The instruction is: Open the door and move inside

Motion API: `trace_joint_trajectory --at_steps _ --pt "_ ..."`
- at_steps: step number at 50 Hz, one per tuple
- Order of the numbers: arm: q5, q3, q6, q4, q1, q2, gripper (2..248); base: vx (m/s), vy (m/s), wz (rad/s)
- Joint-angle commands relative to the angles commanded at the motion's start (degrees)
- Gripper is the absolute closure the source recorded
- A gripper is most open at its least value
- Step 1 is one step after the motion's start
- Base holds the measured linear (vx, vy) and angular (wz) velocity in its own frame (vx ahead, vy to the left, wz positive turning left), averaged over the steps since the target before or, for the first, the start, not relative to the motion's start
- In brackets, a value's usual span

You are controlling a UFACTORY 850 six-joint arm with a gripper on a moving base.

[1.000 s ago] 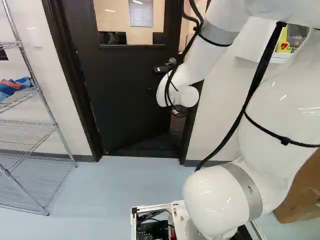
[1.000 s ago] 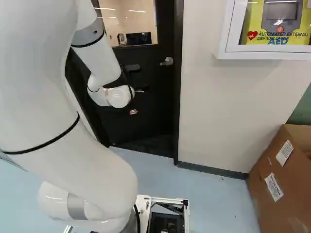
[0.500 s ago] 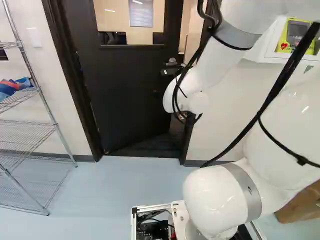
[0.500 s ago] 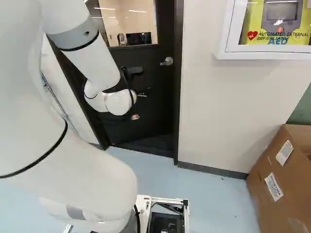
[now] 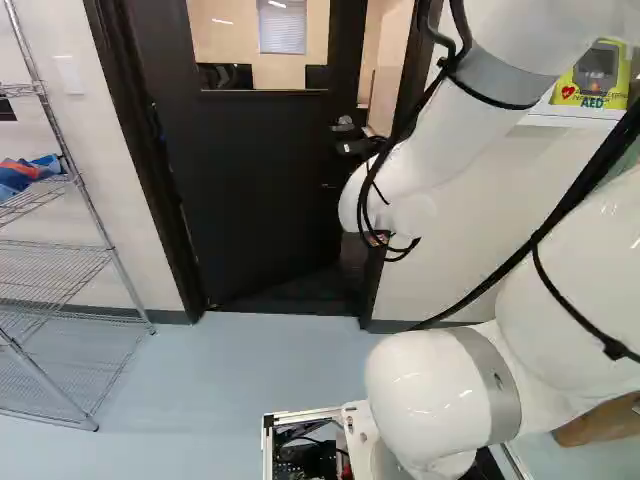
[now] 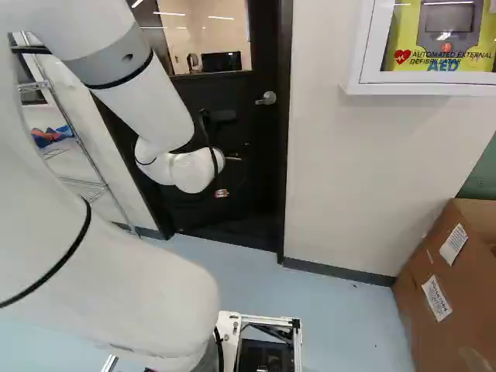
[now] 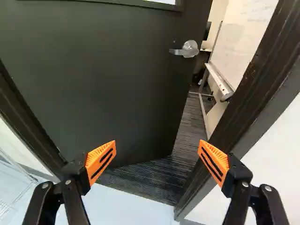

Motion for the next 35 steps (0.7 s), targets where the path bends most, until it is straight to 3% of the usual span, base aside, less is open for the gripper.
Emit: trace_joint_trajectory --at_steps 35 --pt "0.0 0.09 0.0 0.0 -1.0 0.1 3 0.0 0.0 0.0"
